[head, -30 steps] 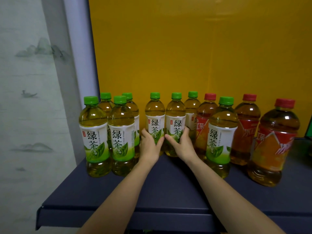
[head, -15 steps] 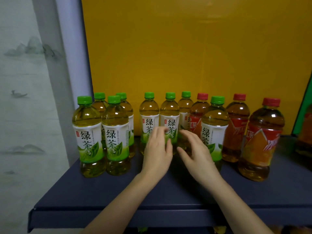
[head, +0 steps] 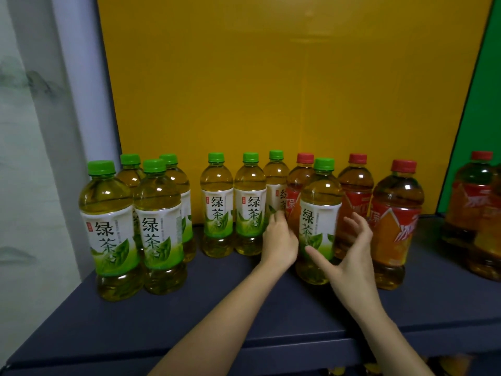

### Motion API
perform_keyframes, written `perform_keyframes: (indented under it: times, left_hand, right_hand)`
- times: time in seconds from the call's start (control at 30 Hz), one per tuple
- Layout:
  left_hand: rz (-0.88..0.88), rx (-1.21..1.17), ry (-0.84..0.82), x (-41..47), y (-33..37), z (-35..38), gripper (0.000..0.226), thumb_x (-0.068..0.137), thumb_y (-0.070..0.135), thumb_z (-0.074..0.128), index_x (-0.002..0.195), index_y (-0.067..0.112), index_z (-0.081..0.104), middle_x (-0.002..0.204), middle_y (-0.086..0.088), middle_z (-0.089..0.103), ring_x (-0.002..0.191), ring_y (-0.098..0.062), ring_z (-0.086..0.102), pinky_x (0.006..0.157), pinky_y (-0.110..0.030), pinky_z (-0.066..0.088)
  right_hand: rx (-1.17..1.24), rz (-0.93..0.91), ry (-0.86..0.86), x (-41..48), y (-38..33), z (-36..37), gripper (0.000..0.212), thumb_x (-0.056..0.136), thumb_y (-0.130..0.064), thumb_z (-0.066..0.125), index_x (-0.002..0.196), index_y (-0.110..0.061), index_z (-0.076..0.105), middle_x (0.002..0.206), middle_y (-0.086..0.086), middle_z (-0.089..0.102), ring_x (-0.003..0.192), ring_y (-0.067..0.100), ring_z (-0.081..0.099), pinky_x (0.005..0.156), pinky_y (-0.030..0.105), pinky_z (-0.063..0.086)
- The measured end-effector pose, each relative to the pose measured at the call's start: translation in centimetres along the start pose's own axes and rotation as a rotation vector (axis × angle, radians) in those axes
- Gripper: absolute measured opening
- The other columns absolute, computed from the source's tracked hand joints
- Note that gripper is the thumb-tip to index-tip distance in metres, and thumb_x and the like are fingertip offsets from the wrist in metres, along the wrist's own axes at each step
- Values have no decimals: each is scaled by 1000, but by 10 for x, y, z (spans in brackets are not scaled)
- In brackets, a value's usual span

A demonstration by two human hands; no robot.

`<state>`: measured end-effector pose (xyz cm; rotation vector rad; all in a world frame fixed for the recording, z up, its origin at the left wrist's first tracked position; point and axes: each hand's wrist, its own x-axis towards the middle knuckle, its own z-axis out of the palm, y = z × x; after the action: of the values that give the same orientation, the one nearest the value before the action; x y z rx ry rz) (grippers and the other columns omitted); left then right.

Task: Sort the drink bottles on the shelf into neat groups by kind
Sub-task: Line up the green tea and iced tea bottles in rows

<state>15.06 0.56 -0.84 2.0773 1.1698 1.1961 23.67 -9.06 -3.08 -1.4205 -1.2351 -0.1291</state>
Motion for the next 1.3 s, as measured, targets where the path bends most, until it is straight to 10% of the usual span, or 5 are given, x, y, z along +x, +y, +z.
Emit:
perform_keyframes:
  times: [0.33,0.53,0.83,1.3]
  left_hand:
    - [165,91,62,8,3,13,30,89,0,46,117,6,57,125,-9,50,121,-22,43,106,-30,34]
    - [300,151,354,18,18,7,59,89,-6,46,143,9,27,153,-8,17,142,-18,12,108,-18,8]
    - [22,207,299,69,43,10,72,93,-5,39,143,-4,-13,155,-21,-11,144,-30,-12,114,-29,-2]
    - [-117,90,161,94,53,-4,73,84,16,66,137,5,17,139,-24,29,126,-38,36,95,-38,37]
  right_hand:
    - [28,74,-77,2,5,-1,85,75,-26,74,140,-20,21,129,-11,42,114,5,44,93,26,42]
    - [25,85,-73,0,5,-2,81,77,-25,72,140,-20,22,135,-3,45,113,5,45,94,28,43]
    - [35,124,-77,4,9,-1,79,77,-24,72,139,-21,23,131,-1,49,112,11,50,94,31,44]
    - [43,172,-89,6,10,-1,73,75,-26,73,135,-23,31,121,-9,48,108,9,49,93,34,45]
